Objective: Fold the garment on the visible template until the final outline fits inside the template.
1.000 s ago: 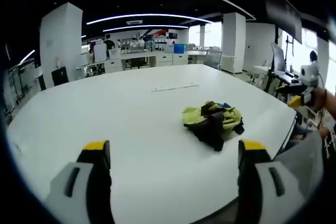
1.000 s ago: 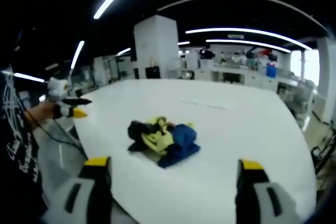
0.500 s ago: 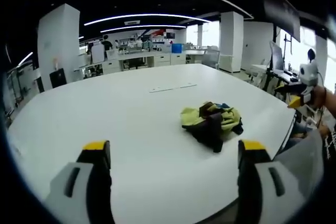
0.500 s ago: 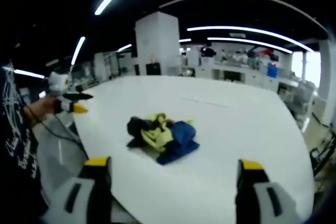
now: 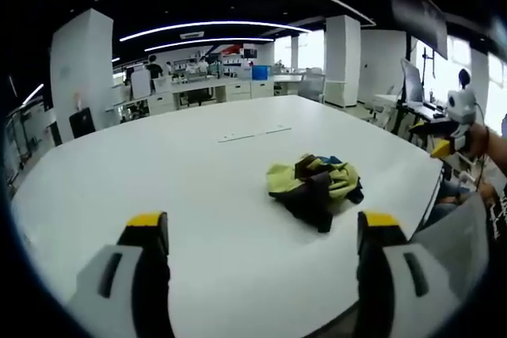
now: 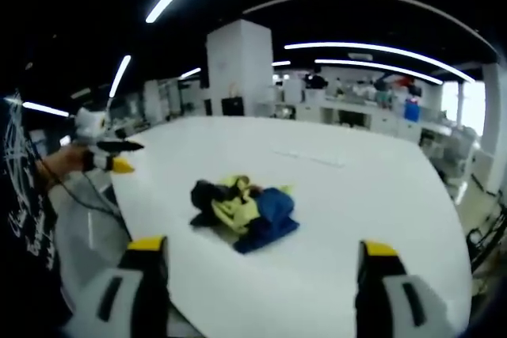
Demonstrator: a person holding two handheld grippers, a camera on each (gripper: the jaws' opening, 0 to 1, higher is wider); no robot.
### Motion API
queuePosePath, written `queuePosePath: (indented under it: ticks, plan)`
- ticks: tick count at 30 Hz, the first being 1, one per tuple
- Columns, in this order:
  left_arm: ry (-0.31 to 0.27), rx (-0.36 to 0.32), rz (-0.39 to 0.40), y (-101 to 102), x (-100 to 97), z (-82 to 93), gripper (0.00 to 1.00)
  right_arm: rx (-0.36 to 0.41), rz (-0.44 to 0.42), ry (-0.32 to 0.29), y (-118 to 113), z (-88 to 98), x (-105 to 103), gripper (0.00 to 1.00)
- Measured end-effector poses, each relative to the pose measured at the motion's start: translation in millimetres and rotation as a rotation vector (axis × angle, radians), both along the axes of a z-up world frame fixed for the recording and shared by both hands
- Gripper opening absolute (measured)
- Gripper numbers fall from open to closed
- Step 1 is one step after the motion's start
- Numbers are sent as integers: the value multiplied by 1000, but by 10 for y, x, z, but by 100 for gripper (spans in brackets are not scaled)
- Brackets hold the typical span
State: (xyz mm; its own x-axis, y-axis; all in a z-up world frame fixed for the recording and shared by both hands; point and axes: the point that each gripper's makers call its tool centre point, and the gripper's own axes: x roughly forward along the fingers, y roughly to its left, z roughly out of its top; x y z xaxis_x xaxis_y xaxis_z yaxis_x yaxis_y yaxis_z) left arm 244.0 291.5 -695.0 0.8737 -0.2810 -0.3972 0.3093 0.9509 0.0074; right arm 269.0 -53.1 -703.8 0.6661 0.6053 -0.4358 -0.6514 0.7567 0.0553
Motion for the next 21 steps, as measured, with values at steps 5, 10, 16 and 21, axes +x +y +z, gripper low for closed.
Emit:
queuePosePath:
  ticks: [5,10,16,21]
  plan:
    - [-11,-17,-42,-71,55,21,93,16,15,0,36,1,22,99]
    - [-6,-48,-92,-212,103,-29,87,-1,34,-4,102,-45,58,95]
    - [-10,-53,-150,-384,168,-90,80,27,52,-12,224,-37,140,86]
    - [2,-85,-185,-479,281,-178,76,37,75,-11,311,-42,235,77]
